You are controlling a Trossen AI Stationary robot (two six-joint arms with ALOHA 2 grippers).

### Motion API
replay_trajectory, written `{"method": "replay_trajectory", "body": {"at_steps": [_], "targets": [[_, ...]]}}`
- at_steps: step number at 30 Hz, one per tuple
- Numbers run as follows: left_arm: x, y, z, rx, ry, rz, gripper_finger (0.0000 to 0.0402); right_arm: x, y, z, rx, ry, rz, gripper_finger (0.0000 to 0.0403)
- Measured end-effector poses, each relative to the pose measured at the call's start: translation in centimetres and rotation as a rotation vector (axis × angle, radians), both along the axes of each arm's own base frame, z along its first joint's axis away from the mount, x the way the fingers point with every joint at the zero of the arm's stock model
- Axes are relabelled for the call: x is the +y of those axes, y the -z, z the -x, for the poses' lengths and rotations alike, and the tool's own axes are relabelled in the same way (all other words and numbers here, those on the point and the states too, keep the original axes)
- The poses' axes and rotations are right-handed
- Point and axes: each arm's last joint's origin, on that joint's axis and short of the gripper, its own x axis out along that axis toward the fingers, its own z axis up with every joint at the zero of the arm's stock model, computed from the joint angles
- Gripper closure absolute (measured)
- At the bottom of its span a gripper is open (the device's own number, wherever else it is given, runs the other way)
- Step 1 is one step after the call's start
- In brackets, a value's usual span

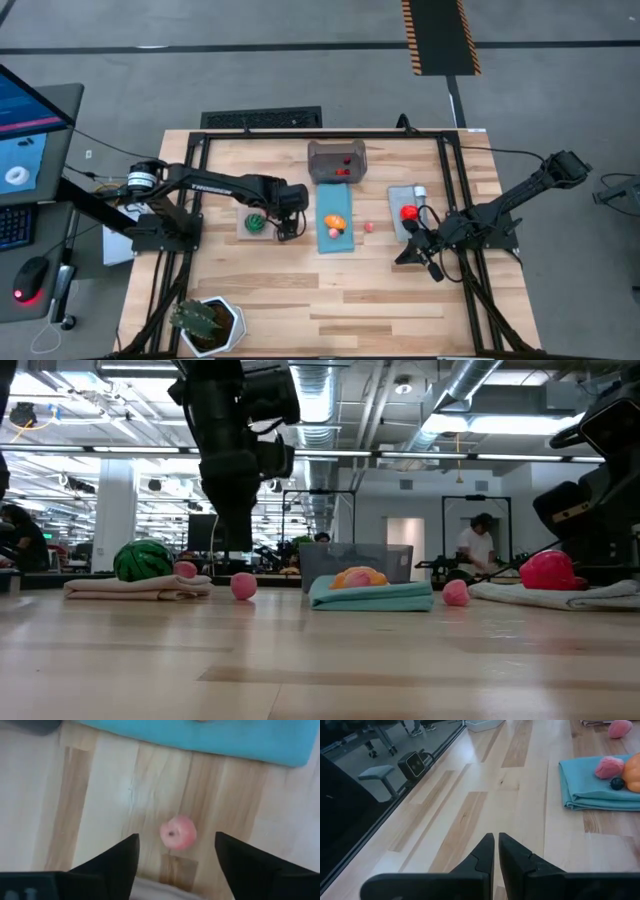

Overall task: Pick and placing Produce into tupperware
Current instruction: Put the pink peach into the gray bin

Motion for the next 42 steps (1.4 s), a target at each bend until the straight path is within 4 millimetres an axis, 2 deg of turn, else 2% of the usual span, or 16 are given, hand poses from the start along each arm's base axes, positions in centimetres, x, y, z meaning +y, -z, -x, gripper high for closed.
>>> {"method": "replay_trajectory", "body": {"at_steps": [4,12,21,32,36,42], "targets": [[0.0,1.1,-0.6,0.011,0.007,0.028,0.0132,0.0,0.0,0.0,-0.001,0.0,0.0,0.0353],[0.0,2.8,-0.8,0.084,0.02,0.039,0.0134,0.0,0.0,0.0,-0.002,0.0,-0.001,0.0353],[0.1,3.0,-1.1,0.062,0.019,0.034,0.0134,0.0,0.2,0.0,0.017,0.0,0.008,0.0353],[0.1,4.7,-1.5,0.106,0.029,0.031,0.0137,0.0,0.3,0.1,0.026,0.0,0.013,0.0353],[0.1,4.7,-1.4,0.117,0.032,0.031,0.0164,-0.1,0.3,0.1,0.033,0.0,0.016,0.0353],[0.1,4.7,-1.5,0.111,0.039,0.028,0.0242,-0.1,0.4,0.1,0.044,0.0,0.022,0.0353]]}}
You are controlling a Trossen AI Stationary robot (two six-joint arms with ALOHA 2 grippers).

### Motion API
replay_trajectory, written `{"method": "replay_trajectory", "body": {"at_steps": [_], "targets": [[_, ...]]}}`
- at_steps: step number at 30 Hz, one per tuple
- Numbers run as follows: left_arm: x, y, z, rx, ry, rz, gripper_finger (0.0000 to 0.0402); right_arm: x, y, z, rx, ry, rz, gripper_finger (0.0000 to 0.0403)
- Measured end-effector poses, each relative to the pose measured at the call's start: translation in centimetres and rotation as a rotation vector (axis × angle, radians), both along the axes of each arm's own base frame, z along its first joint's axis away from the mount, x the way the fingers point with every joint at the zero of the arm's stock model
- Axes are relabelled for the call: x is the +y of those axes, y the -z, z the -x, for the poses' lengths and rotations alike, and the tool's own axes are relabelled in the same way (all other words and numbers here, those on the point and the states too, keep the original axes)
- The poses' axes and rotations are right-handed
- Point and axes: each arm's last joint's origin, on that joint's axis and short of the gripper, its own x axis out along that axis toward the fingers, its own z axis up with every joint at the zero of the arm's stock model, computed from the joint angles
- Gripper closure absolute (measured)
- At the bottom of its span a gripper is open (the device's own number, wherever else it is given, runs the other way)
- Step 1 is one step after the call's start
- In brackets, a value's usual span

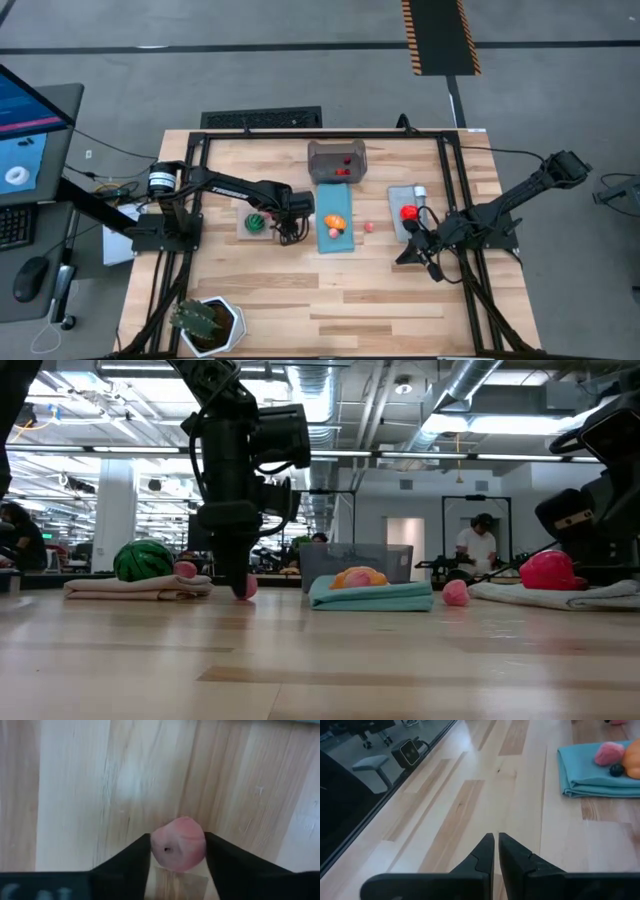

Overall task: Pick and placing Produce into tupperware
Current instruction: Put the pink peach into the gray bin

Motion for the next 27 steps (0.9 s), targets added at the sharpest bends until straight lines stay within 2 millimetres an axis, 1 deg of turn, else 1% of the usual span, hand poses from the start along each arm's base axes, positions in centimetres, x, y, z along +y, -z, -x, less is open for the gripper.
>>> {"method": "replay_trajectory", "body": {"at_steps": [3,6,9,14,19,22,27], "targets": [[0.1,0.0,-0.1,-0.006,0.004,-0.002,0.0277,0.0,0.0,0.0,0.001,0.0,0.0,0.0353],[0.4,0.0,0.0,-0.007,-0.003,-0.003,0.0295,0.0,0.0,0.0,0.001,0.0,0.0,0.0353],[0.6,0.0,0.0,-0.007,-0.009,-0.003,0.0295,0.0,0.0,0.0,0.001,0.0,0.001,0.0353],[1.3,-0.7,-0.4,-0.028,-0.018,-0.008,0.0272,0.0,0.0,0.0,0.001,0.0,0.0,0.0353],[1.8,-2.5,-1.5,-0.06,-0.014,-0.017,0.0276,0.0,0.0,0.0,0.001,0.0,0.0,0.0353],[2.0,-4.1,-2.1,-0.067,-0.001,-0.035,0.0284,0.0,0.0,0.0,0.001,0.0,0.0,0.0353],[2.5,-7.2,-3.3,-0.106,0.004,-0.141,0.0285,0.0,0.0,0.0,0.001,0.0,0.0,0.0353]]}}
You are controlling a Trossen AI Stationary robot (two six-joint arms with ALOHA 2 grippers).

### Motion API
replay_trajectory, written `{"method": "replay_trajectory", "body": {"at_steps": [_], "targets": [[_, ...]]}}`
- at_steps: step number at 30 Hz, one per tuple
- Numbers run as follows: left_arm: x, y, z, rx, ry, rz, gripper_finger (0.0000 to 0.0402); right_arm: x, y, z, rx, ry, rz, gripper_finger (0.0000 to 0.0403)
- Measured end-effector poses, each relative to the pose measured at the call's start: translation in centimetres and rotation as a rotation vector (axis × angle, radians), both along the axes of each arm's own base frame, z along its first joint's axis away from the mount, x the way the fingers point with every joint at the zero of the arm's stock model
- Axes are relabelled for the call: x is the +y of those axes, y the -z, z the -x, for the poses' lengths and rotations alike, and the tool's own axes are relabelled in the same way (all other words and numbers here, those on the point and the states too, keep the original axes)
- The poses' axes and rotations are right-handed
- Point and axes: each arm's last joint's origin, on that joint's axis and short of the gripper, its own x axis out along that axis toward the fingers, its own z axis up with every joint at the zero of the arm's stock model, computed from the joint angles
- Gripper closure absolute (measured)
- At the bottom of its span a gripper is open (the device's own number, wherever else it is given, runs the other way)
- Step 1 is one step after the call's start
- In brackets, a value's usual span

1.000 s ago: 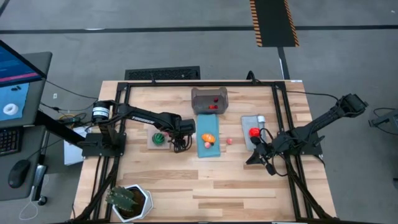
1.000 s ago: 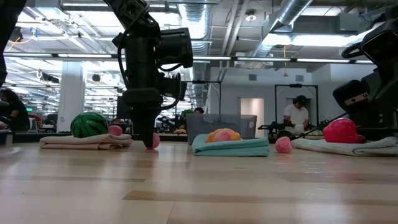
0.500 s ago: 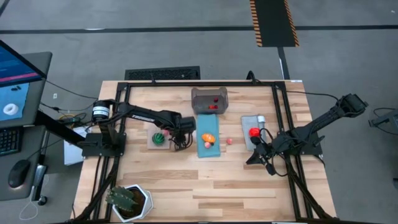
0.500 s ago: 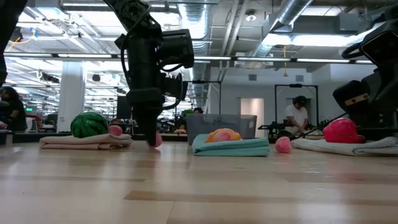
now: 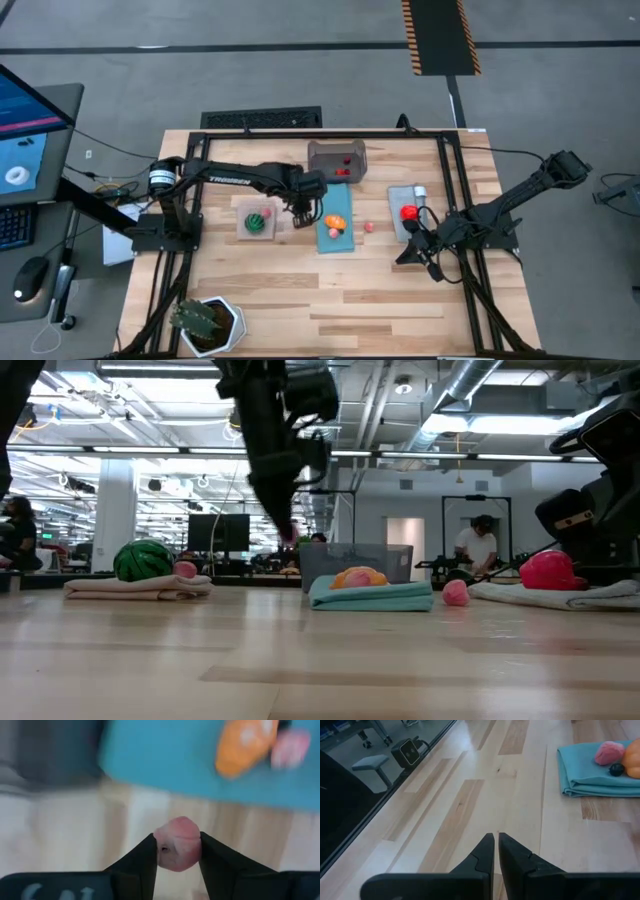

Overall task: Pick and placing Produce into tupperware
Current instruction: Put the pink peach into the gray bin

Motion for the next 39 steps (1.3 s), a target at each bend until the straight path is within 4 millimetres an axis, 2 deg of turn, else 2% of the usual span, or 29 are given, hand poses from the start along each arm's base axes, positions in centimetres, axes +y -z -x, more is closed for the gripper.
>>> {"method": "replay_trajectory", "body": {"at_steps": [5,10,18,22,29,39], "targets": [[1.4,-3.1,-1.1,-0.091,-0.001,-0.071,0.028,0.0,0.0,0.0,0.0,0.0,0.0,0.0353],[4.4,-5.3,-1.5,-0.187,-0.066,-0.121,0.0279,0.0,0.0,0.0,0.0,0.0,0.0,0.0353],[10.2,-6.2,-0.6,-0.343,-0.208,-0.034,0.0279,0.0,0.0,0.0,0.0,-0.001,0.0,0.0353],[12.0,-6.0,-0.3,-0.397,-0.288,0.028,0.0279,0.0,0.0,0.0,0.0,0.0,0.0,0.0353],[12.2,-3.8,-1.2,-0.355,-0.275,0.108,0.0278,0.0,0.0,0.0,0.001,0.0,0.001,0.0353],[12.3,-3.8,-1.2,-0.359,-0.329,0.081,0.0275,0.0,0.0,0.0,0.001,0.0,0.001,0.0353]]}}
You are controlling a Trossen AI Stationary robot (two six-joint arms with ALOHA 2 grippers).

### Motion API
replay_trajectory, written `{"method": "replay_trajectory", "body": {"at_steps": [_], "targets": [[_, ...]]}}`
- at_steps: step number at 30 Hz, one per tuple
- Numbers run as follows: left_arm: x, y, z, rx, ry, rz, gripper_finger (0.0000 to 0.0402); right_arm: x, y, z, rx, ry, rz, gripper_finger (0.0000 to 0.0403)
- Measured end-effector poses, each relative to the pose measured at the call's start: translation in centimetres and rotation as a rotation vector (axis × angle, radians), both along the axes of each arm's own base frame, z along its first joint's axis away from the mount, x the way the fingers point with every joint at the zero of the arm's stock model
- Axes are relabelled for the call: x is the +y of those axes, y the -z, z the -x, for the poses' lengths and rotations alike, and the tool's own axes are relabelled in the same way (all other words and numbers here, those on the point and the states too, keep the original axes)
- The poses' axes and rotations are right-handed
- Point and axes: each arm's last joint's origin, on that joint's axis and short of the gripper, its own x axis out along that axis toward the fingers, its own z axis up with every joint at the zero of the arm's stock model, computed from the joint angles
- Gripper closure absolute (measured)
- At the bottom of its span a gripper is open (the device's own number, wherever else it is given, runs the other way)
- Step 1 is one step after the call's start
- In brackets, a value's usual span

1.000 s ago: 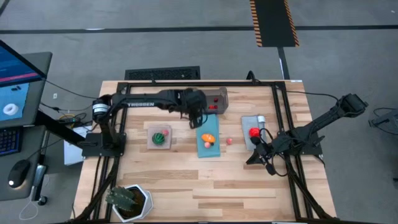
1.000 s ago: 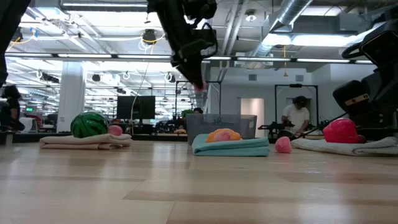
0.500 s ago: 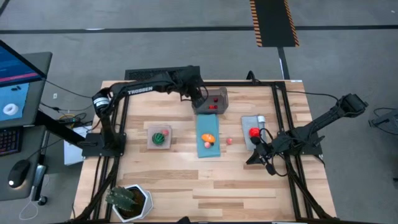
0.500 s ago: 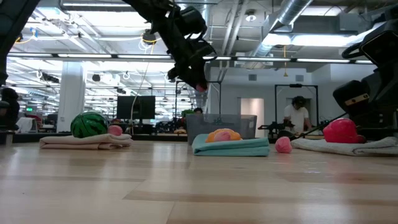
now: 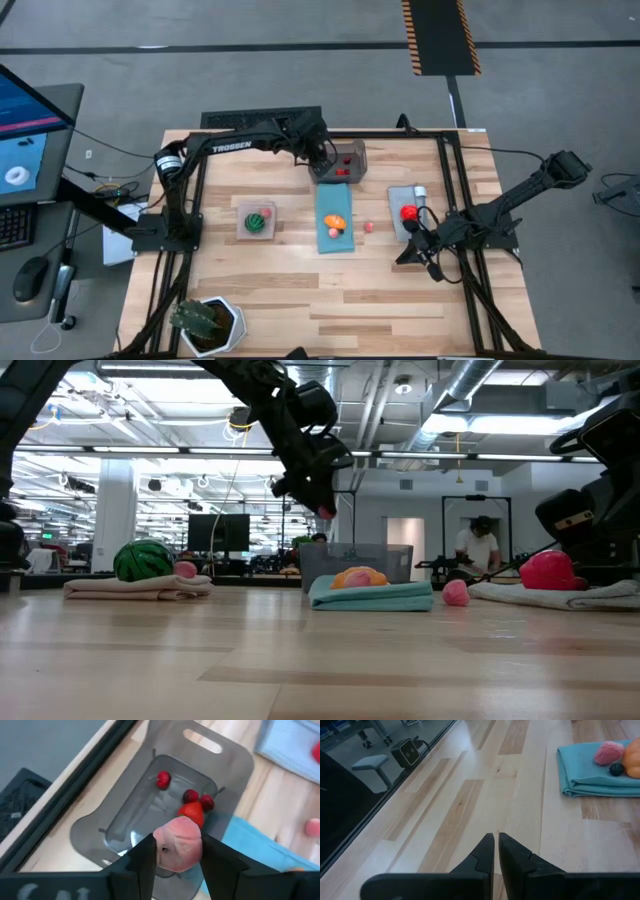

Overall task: Pick and placing Produce into tupperware
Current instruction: Put the pink peach into the gray bin

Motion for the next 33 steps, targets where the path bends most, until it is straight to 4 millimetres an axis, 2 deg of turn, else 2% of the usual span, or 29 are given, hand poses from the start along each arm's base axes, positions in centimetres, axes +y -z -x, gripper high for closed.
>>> {"method": "replay_trajectory", "body": {"at_steps": [13,18,21,26,33], "targets": [[0.0,-0.1,-0.2,-0.004,-0.027,-0.035,0.019,0.0,0.0,0.0,0.0,0.0,0.0,0.0353],[-0.8,-0.1,-0.5,-0.014,0.013,0.001,0.0178,0.0,0.0,0.0,0.0,0.0,0.0,0.0353],[-2.7,0.0,-1.1,-0.017,0.092,0.06,0.0178,0.0,0.0,0.0,0.0,0.0,0.0,0.0353],[-7.1,0.5,-1.8,0.064,0.161,0.091,0.0178,0.0,0.0,0.0,0.0,0.0,0.0,0.0353],[-12.9,0.8,-2.5,0.133,0.217,0.048,0.0177,0.0,0.0,0.0,0.0,0.0,0.0,0.0353]]}}
